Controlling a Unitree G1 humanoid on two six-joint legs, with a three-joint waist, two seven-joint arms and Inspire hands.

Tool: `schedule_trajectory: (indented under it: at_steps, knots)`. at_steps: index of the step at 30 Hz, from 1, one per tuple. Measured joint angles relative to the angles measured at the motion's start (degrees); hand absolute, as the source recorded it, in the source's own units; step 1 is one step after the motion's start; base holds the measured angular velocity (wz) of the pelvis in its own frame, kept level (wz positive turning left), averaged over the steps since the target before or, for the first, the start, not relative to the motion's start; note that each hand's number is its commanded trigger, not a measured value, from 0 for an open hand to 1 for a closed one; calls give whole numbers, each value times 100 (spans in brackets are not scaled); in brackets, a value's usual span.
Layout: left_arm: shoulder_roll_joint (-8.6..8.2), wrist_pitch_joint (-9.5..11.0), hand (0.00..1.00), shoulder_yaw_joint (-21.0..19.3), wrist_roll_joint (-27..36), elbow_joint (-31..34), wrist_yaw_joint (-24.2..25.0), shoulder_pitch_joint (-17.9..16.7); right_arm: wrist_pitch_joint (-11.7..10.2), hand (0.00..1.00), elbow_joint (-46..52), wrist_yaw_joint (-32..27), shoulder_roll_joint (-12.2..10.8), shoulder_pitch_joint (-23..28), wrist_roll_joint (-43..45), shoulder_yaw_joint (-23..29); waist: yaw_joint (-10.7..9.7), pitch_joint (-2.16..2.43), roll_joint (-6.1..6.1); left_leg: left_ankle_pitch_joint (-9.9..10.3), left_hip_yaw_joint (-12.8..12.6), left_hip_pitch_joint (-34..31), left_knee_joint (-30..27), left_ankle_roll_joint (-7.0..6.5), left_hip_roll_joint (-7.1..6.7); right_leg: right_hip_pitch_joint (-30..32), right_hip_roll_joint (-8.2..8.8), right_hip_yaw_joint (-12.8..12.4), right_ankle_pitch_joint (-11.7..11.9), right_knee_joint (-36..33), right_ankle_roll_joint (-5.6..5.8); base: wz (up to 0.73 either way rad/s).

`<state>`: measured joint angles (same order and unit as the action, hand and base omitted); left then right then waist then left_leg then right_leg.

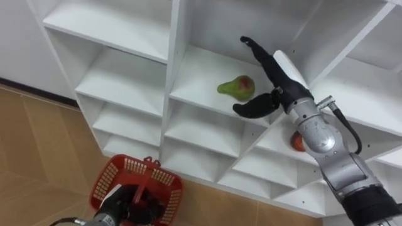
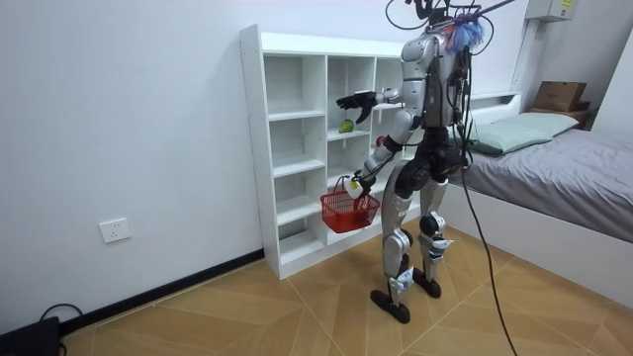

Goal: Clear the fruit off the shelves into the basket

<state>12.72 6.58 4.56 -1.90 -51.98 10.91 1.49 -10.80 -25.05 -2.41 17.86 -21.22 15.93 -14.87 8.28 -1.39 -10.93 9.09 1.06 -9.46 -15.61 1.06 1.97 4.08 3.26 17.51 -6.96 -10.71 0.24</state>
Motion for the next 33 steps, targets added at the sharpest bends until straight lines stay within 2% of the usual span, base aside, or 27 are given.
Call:
schedule_trajectory:
  at_steps: [8,15,28,31,33]
  knots:
    - [19,-4,100,-28,0,38,106,6,-23,0,-484,-61,2,-150,2,2,144,-20,-48,-1,11,-16,27,-1,-10,7,8,-7,-2,1,1,1]
    - [29,-5,100,16,-143,44,109,-14,17,0,-1228,-178,3,-511,25,1,230,-25,-100,-25,69,-139,-8,-37,-67,105,56,37,2,0,14,5]
    - [78,-6,100,139,-157,293,92,1,44,0,-1527,-454,56,-680,-62,0,299,-27,-115,-39,136,-491,-22,-42,-76,426,69,118,2,-20,15,2]
    - [90,-10,100,138,-248,267,92,-10,-58,0,-1653,-534,54,-749,-6,0,286,-52,-116,-42,136,-502,-28,-42,-78,437,72,120,2,-22,14,0]
    - [94,-8,100,149,-268,270,91,27,-219,0,-1909,-614,54,-884,4,-11,267,-108,-136,-49,136,-502,-29,-49,-83,435,80,131,2,-24,15,0]
